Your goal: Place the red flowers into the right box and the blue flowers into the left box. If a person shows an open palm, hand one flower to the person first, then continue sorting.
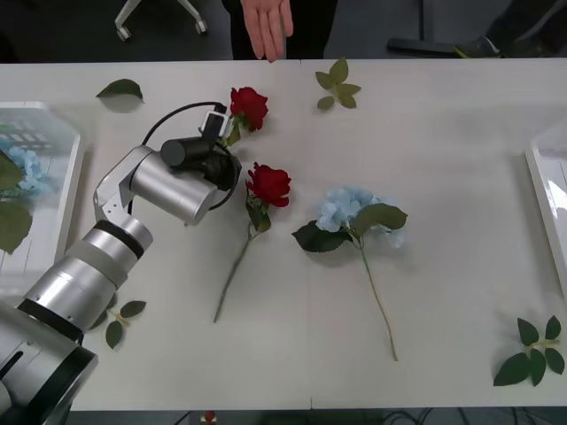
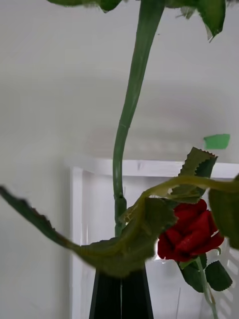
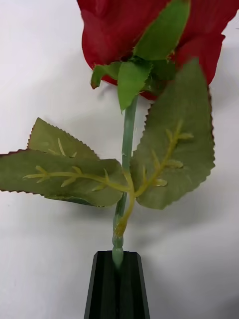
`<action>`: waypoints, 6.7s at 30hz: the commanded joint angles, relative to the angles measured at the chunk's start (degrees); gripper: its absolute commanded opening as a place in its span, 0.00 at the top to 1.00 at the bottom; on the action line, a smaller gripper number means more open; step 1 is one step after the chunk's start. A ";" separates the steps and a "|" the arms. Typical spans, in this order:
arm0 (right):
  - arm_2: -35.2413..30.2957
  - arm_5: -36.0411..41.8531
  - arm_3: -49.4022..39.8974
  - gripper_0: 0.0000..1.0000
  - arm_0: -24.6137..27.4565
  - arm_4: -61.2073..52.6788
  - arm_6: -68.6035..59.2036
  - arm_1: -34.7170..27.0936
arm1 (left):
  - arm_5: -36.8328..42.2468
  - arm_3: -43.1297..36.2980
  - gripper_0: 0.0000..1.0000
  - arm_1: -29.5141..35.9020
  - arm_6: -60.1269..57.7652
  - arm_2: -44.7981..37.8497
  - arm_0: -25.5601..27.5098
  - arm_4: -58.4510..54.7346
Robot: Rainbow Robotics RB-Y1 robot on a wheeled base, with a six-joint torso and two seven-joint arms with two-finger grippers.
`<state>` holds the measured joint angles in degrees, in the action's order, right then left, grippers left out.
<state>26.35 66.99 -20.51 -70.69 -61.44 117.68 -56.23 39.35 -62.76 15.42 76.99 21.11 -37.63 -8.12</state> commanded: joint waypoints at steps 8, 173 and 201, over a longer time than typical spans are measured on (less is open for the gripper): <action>-5.87 -1.78 -7.00 1.00 5.30 -2.90 3.00 -1.95 | 7.94 -19.15 1.00 6.20 2.73 -0.11 11.35 -2.34; -15.98 7.01 -52.52 0.00 28.33 -55.81 37.32 0.34 | 9.43 -11.68 1.00 3.22 10.11 -0.20 4.32 -7.79; -15.98 8.42 -52.61 0.00 28.68 -56.77 37.32 -0.54 | 31.31 -44.81 1.00 13.59 9.67 -14.17 11.79 -34.51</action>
<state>10.51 75.44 -71.47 -42.08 -117.50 153.05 -54.81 73.20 -106.20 28.33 85.11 6.38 -27.42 -41.66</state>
